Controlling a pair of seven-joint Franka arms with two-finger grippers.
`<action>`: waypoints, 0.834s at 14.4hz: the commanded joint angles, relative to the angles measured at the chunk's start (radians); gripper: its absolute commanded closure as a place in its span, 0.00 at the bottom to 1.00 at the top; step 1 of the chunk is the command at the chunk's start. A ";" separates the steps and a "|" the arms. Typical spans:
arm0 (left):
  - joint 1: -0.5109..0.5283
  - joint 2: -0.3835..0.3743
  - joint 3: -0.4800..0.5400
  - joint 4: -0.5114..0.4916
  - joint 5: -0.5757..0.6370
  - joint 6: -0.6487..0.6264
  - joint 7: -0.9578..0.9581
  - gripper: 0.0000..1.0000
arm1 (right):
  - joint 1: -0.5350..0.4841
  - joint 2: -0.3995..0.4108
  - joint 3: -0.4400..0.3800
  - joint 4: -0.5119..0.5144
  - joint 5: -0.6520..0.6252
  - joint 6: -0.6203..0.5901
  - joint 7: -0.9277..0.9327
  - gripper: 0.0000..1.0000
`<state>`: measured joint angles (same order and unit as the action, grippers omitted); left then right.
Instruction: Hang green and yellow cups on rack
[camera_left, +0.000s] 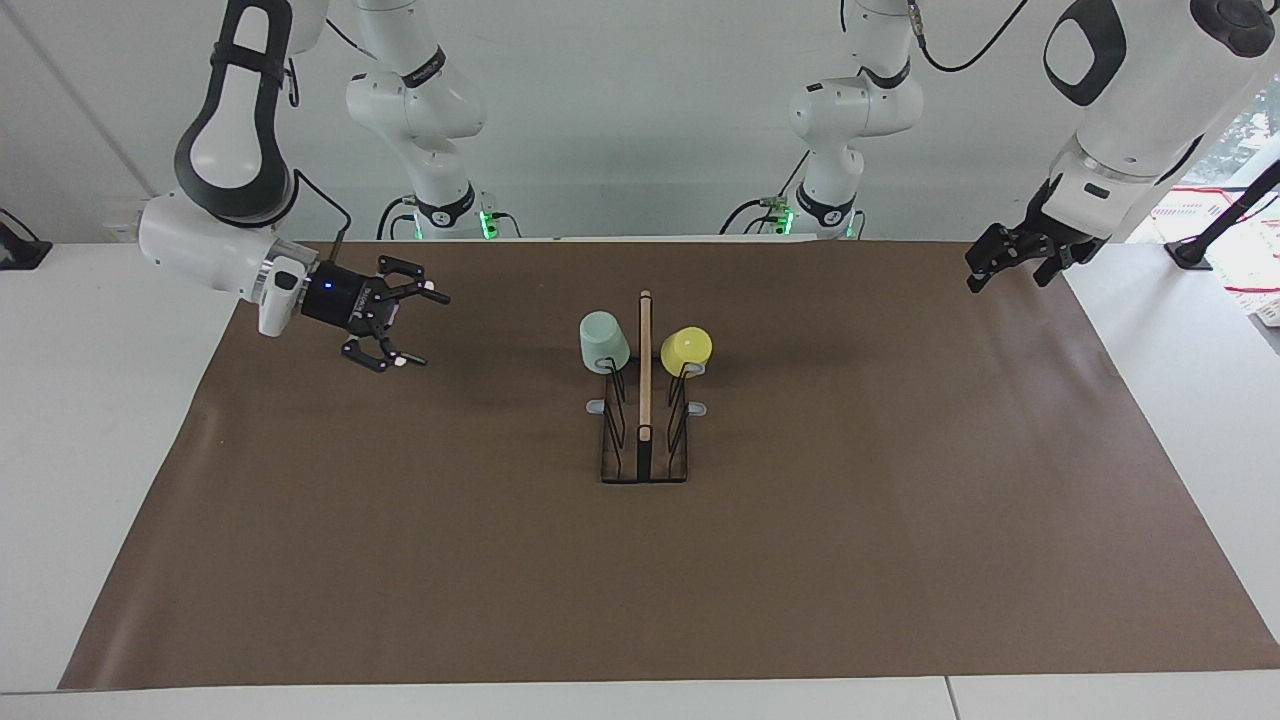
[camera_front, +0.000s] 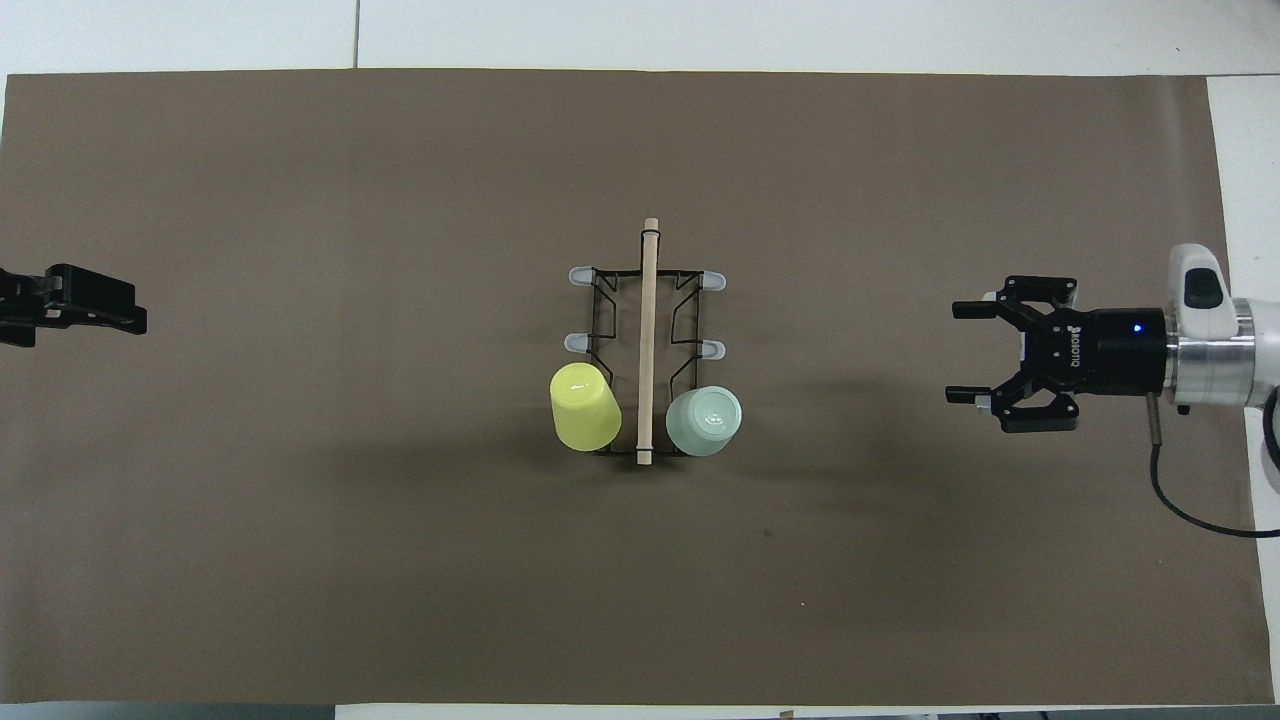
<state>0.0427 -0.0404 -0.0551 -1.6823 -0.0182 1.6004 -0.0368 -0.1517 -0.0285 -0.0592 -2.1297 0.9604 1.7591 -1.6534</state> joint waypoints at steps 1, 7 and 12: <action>-0.003 -0.004 0.001 0.004 0.017 -0.010 0.005 0.00 | -0.012 0.021 0.013 0.161 -0.182 -0.064 0.246 0.00; -0.003 -0.004 0.001 0.004 0.017 -0.010 0.005 0.00 | 0.026 0.024 0.027 0.401 -0.651 -0.121 0.769 0.00; -0.003 -0.004 0.001 0.004 0.017 -0.010 0.005 0.00 | 0.123 0.015 0.027 0.517 -0.893 -0.288 1.179 0.00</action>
<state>0.0427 -0.0404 -0.0551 -1.6823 -0.0182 1.6004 -0.0368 -0.0352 -0.0276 -0.0369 -1.6652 0.1187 1.5466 -0.6174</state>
